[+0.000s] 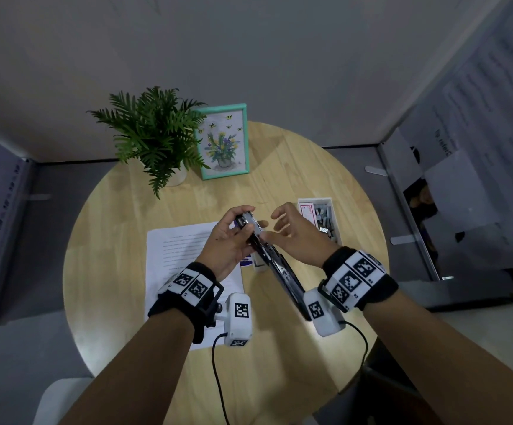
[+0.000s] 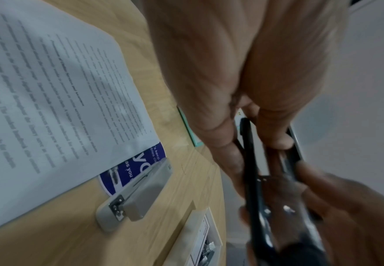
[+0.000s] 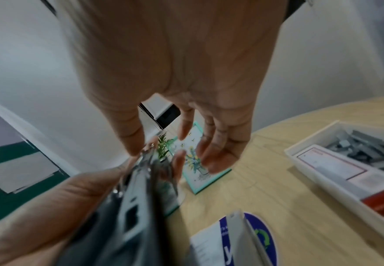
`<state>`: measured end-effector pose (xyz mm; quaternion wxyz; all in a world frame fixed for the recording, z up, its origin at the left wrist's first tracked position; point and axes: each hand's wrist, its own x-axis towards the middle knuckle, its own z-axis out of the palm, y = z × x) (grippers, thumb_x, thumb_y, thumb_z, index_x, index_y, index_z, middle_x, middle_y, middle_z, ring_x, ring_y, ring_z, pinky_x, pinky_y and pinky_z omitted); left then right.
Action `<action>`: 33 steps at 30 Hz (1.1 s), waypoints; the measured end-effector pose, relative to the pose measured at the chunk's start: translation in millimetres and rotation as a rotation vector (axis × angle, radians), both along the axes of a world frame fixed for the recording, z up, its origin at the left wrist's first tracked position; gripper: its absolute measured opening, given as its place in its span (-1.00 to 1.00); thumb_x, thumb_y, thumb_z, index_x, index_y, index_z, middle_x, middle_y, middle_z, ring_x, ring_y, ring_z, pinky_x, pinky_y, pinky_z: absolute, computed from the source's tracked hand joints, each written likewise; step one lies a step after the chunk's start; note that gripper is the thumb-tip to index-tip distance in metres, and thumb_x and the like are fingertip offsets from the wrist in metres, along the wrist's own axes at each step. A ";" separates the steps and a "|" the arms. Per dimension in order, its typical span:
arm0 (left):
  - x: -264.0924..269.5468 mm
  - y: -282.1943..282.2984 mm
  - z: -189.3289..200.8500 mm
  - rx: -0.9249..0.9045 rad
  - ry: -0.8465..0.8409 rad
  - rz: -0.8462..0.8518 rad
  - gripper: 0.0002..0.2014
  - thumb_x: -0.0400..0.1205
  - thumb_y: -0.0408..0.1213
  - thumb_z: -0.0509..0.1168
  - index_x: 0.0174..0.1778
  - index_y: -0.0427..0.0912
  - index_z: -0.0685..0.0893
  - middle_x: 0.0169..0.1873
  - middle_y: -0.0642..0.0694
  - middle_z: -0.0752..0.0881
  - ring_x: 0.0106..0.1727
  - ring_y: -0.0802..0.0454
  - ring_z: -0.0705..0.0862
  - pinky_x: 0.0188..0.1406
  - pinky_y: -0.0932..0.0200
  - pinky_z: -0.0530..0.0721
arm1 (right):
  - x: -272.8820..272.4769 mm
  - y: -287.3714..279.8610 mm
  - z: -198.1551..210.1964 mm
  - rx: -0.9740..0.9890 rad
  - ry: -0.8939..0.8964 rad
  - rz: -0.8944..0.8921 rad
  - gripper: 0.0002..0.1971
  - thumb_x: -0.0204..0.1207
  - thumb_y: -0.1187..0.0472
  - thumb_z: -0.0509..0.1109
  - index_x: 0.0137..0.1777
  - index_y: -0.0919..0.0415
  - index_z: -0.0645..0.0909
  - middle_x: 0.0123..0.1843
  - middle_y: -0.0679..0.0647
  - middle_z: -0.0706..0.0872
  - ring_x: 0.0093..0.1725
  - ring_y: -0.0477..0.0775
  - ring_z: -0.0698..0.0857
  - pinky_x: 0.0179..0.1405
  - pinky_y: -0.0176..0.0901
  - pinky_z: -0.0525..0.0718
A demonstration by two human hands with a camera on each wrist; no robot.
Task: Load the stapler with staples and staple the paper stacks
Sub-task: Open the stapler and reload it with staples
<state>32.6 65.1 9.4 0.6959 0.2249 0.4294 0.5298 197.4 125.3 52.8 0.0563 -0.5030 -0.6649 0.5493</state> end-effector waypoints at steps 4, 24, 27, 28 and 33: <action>-10.4 0.2 -4.6 -0.015 -0.037 0.203 -0.74 0.55 -0.36 0.36 0.13 -0.14 0.54 0.06 -0.37 0.65 0.05 -0.31 0.71 0.10 -0.09 0.77 | 28.5 1.1 1.6 -0.200 -0.017 0.075 -0.51 0.43 -0.28 0.37 0.25 -0.02 0.48 0.04 0.08 0.72 -0.02 -0.02 0.71 -0.07 -0.18 0.67; 1.8 -10.4 -24.2 -0.038 0.084 0.385 -0.80 0.70 -0.56 0.11 0.00 -0.16 0.48 0.14 -0.37 0.59 0.14 -0.30 0.62 0.11 0.01 0.75 | 39.8 5.3 7.6 0.137 0.213 -0.260 -0.81 0.37 0.45 0.55 -0.12 0.16 0.72 -0.23 0.07 0.78 -0.35 -0.18 0.70 -0.25 -0.32 0.66; 7.3 -8.7 -21.4 -0.023 0.095 0.365 -0.80 0.69 -0.57 0.12 0.01 -0.16 0.49 0.16 -0.38 0.56 0.18 -0.32 0.60 0.08 0.04 0.76 | 31.6 3.2 10.7 0.161 0.245 -0.269 -0.79 0.34 0.38 0.60 -0.15 0.08 0.71 -0.23 0.18 0.79 -0.28 0.01 0.68 -0.25 -0.17 0.69; 9.2 -8.2 -19.9 -0.019 0.100 0.358 -0.80 0.69 -0.57 0.13 0.01 -0.16 0.49 0.16 -0.38 0.55 0.19 -0.32 0.59 0.05 0.07 0.77 | 27.9 2.4 10.4 0.184 0.246 -0.271 -0.78 0.32 0.35 0.62 -0.16 0.04 0.70 -0.20 0.24 0.80 -0.28 0.02 0.67 -0.23 -0.12 0.69; 20.6 -7.5 -12.7 0.000 0.147 0.290 -0.81 0.69 -0.55 0.15 -0.02 -0.15 0.51 0.08 -0.30 0.60 0.14 -0.25 0.60 0.02 0.14 0.76 | 10.7 1.5 4.4 0.310 0.212 -0.228 -0.80 0.28 0.18 0.67 -0.14 0.09 0.73 -0.26 0.05 0.77 -0.34 -0.11 0.60 -0.26 -0.29 0.63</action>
